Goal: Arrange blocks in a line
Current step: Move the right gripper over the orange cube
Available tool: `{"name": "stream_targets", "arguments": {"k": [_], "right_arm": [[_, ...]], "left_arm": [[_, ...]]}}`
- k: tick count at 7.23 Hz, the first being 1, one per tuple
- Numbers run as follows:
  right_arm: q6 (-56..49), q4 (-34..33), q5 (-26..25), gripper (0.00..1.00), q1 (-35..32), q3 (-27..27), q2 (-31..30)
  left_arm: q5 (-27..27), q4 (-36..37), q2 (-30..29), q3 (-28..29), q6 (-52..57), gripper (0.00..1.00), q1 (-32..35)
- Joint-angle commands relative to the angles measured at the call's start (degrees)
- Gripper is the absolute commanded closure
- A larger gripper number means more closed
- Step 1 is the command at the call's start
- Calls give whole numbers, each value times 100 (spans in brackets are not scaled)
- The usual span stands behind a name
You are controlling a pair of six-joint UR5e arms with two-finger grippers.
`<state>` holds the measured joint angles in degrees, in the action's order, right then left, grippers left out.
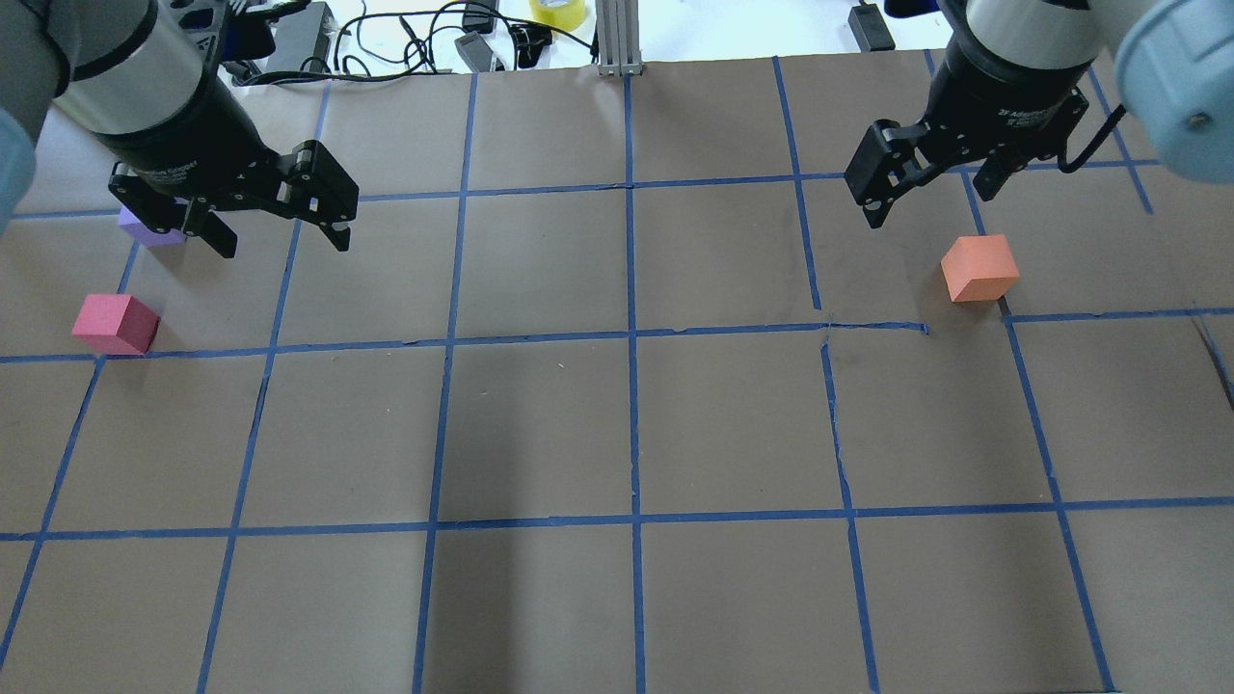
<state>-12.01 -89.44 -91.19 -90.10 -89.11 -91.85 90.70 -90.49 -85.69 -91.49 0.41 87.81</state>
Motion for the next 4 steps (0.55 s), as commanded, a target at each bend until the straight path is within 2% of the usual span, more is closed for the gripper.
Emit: {"name": "stream_targets", "arguments": {"k": [1, 4], "right_arm": [[-20, -29, -4, 0, 46, 25, 9], [67, -98, 118, 0, 89, 16, 27]], "left_arm": [[0, 5, 0, 0, 3, 0, -1], [0, 5, 0, 0, 3, 0, -1]]}}
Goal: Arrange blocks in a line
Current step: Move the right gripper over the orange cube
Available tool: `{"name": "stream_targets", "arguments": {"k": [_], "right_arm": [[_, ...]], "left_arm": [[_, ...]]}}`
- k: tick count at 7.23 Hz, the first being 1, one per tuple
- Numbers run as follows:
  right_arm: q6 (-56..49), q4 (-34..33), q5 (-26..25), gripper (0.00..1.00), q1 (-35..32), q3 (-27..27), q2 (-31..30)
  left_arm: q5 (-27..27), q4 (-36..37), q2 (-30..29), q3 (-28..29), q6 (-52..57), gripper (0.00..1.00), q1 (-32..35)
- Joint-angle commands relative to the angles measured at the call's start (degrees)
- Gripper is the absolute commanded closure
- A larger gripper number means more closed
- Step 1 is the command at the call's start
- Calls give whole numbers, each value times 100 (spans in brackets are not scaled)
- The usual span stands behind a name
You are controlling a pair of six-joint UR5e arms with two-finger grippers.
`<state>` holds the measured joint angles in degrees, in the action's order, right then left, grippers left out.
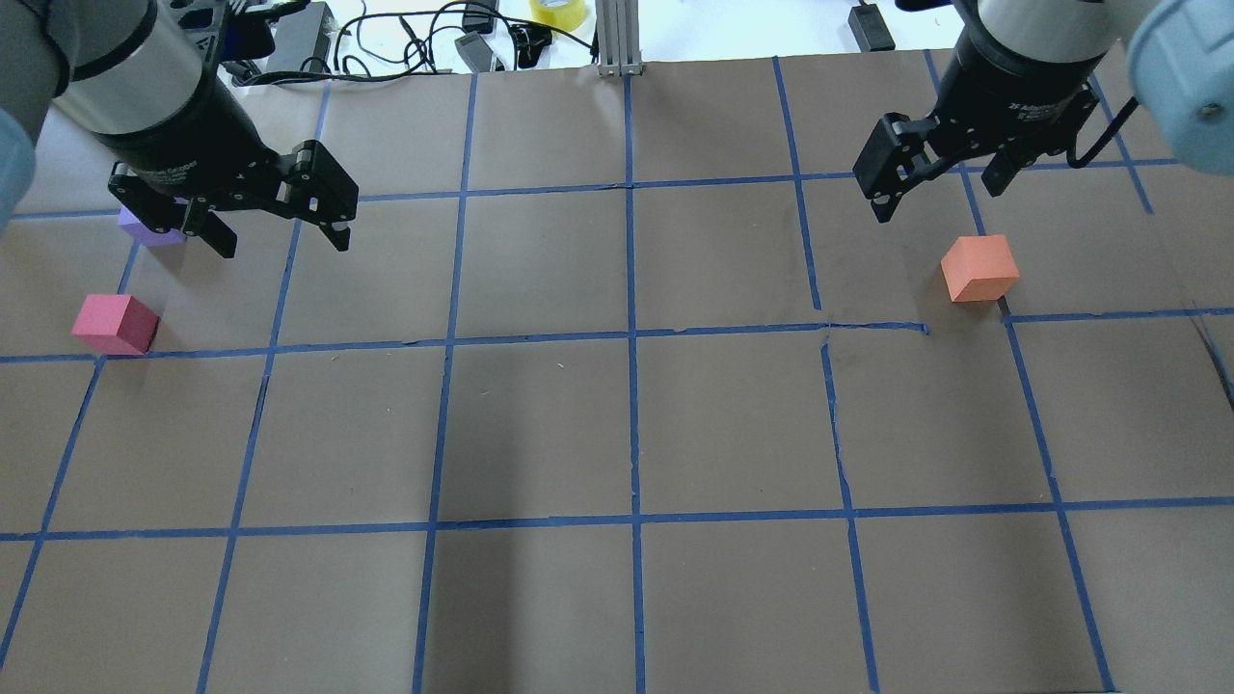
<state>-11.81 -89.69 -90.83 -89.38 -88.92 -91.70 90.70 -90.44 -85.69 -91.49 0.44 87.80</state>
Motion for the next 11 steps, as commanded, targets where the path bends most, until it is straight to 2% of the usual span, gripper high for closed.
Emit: {"name": "stream_targets", "arguments": {"k": [1, 3, 5, 6, 7, 8, 11], "right_arm": [[39, -170, 4, 0, 78, -3, -14], [39, -233, 12, 0, 218, -55, 255], [-48, -626, -31, 0, 787, -55, 792], [-354, -646, -223, 0, 1121, -82, 1142], [-992, -1229, -329, 0, 1333, -47, 1476], [-1111, -1652, -356, 0, 1492, -30, 1680], [-1033, -2033, -295, 0, 1520, -64, 2032]], "left_arm": [[0, -8, 0, 0, 0, 0, 0], [0, 0, 0, 0, 0, 0, 0], [0, 0, 0, 0, 0, 0, 0], [0, -8, 0, 0, 0, 0, 0], [0, -8, 9, 0, -8, 0, 0], [0, 0, 9, 0, 0, 0, 0], [0, 0, 0, 0, 0, 0, 0]]}}
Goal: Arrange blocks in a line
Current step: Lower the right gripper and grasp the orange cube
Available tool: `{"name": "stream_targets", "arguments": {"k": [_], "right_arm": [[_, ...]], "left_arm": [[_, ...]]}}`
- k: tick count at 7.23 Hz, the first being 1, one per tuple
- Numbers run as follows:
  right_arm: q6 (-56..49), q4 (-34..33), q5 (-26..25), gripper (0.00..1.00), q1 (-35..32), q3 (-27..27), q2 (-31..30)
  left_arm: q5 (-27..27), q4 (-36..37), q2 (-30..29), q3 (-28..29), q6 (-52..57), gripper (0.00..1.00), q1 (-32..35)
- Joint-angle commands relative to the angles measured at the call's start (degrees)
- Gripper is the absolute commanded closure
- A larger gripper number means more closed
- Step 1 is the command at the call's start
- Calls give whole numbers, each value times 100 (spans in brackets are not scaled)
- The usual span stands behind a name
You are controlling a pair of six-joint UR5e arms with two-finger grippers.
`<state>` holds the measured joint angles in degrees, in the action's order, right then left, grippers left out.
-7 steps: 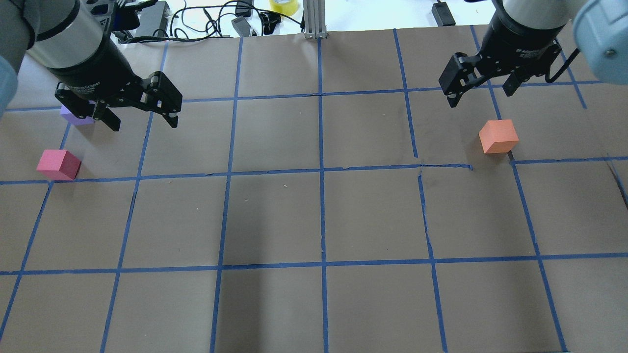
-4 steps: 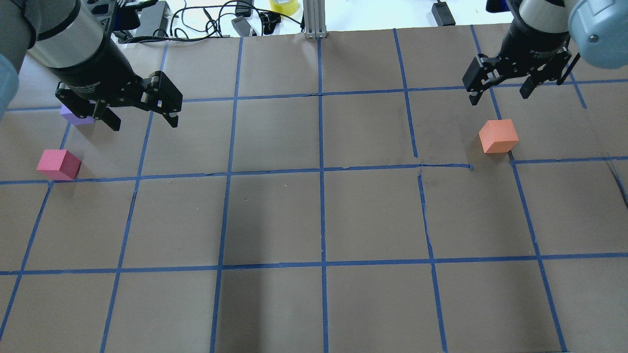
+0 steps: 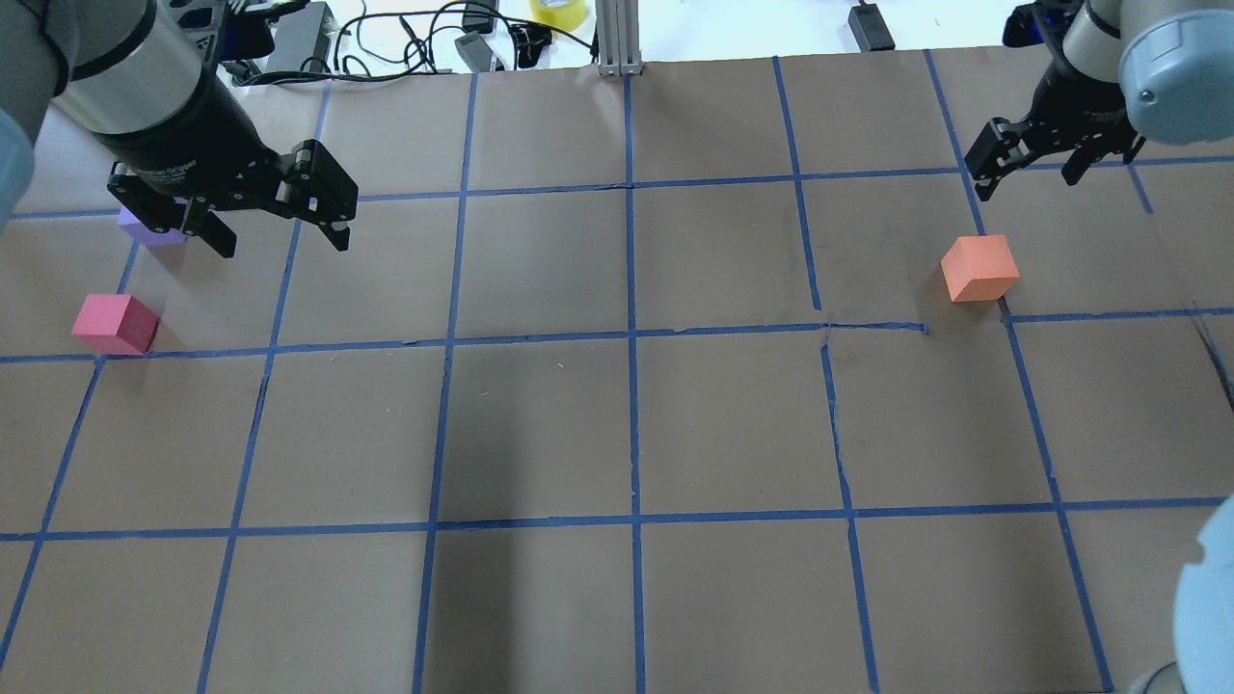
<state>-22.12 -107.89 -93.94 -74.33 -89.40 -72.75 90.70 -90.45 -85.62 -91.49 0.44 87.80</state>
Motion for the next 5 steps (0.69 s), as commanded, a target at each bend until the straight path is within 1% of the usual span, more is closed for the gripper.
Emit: {"name": "stream_targets", "arguments": {"k": [1, 3, 5], "right_arm": [[50, -215, 42, 0, 6, -16, 165], [173, -215, 51, 0, 6, -42, 209], [208, -276, 34, 0, -2, -60, 480]], "left_arm": [[0, 1, -7, 0, 0, 0, 0], [0, -8, 2, 0, 0, 0, 0], [0, 1, 2, 0, 0, 0, 0]]}}
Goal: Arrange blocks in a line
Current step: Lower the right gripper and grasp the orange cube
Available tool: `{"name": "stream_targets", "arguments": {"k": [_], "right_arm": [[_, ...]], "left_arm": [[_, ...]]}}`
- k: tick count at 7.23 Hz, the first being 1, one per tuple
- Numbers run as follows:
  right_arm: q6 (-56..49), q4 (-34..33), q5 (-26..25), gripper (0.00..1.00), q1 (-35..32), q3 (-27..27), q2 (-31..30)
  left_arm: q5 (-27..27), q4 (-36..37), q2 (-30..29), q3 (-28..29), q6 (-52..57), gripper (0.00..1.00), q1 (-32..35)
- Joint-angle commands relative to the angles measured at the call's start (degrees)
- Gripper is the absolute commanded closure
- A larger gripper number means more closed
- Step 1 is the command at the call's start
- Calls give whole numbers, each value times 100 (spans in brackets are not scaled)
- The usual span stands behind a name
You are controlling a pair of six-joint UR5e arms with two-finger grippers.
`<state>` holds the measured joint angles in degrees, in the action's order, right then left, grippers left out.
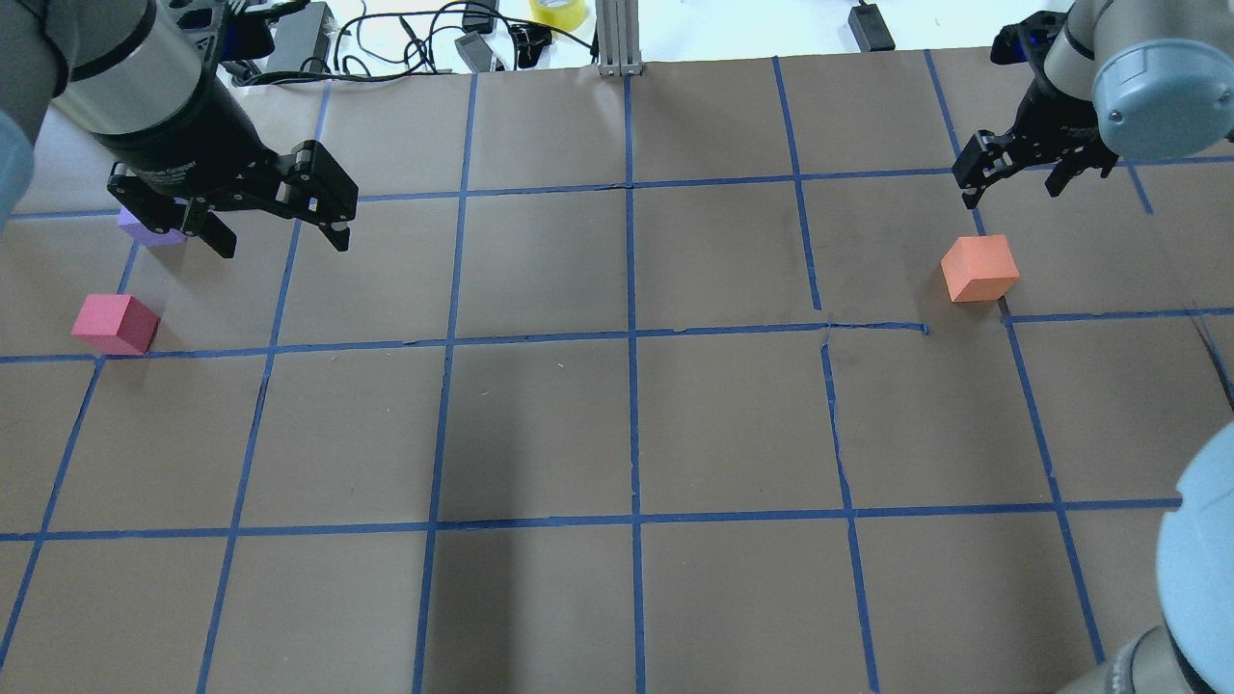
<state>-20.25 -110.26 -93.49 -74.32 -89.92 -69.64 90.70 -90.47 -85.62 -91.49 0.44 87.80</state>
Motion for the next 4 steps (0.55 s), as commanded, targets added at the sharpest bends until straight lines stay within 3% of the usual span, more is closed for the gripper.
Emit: {"name": "stream_targets", "arguments": {"k": [1, 4], "right_arm": [[4, -292, -3, 0, -3, -25, 405], [-23, -539, -73, 0, 40, -52, 618]], "left_arm": [[0, -6, -7, 0, 0, 0, 0], [9, -6, 1, 0, 0, 0, 0]]}}
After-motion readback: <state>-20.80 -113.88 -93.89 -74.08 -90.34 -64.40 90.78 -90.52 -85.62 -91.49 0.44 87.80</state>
